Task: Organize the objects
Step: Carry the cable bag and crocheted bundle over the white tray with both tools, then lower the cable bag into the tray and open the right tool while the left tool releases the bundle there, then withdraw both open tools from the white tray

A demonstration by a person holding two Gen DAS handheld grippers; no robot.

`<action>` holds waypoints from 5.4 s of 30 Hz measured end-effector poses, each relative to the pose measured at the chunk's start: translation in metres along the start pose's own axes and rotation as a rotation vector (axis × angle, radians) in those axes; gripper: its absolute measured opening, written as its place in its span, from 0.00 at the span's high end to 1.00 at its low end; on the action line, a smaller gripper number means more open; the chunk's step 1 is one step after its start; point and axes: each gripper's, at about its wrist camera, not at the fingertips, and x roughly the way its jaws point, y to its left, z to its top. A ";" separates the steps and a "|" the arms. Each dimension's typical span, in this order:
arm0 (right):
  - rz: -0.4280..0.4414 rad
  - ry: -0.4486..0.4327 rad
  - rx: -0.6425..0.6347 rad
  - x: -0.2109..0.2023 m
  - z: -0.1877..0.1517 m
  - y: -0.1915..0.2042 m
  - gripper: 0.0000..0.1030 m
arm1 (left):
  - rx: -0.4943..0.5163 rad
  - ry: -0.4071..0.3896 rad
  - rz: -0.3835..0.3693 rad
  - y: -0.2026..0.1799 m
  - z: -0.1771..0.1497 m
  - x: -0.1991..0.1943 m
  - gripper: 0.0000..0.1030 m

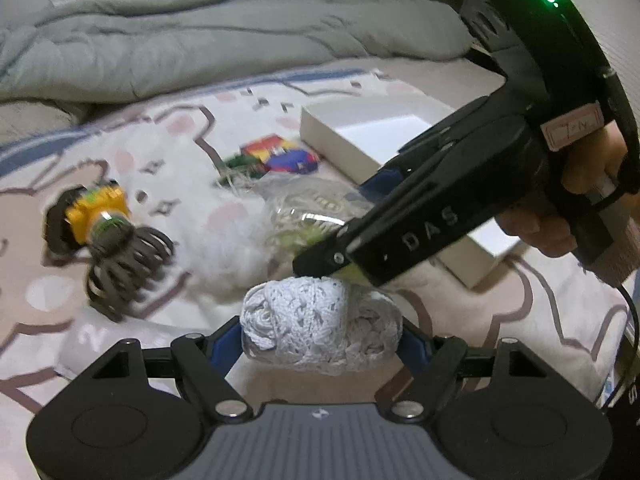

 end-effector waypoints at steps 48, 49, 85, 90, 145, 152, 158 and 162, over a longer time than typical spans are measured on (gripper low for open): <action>-0.341 -0.329 0.278 -0.150 0.002 0.024 0.34 | -0.415 -0.237 0.473 0.021 0.045 -0.120 0.24; -0.337 -0.333 0.282 -0.151 0.001 0.022 0.34 | -0.414 -0.239 0.474 0.019 0.046 -0.120 0.24; -0.530 -0.210 0.500 -0.173 -0.092 -0.158 0.34 | -0.367 -0.028 0.185 -0.124 0.124 0.039 0.24; -0.529 -0.161 0.515 -0.166 -0.100 -0.171 0.34 | -0.380 0.041 0.142 -0.136 0.125 0.067 0.24; -0.484 -0.223 0.510 -0.176 -0.098 -0.146 0.22 | -0.324 0.001 0.278 -0.099 0.115 0.023 0.09; -0.473 -0.248 0.466 -0.174 -0.083 -0.120 0.18 | -0.377 -0.037 0.333 -0.063 0.105 -0.004 0.08; -0.457 -0.276 0.427 -0.172 -0.066 -0.094 0.14 | -0.415 -0.065 0.368 -0.038 0.094 -0.027 0.08; -0.445 -0.288 0.413 -0.169 -0.056 -0.079 0.10 | -0.427 -0.082 0.396 -0.024 0.086 -0.041 0.06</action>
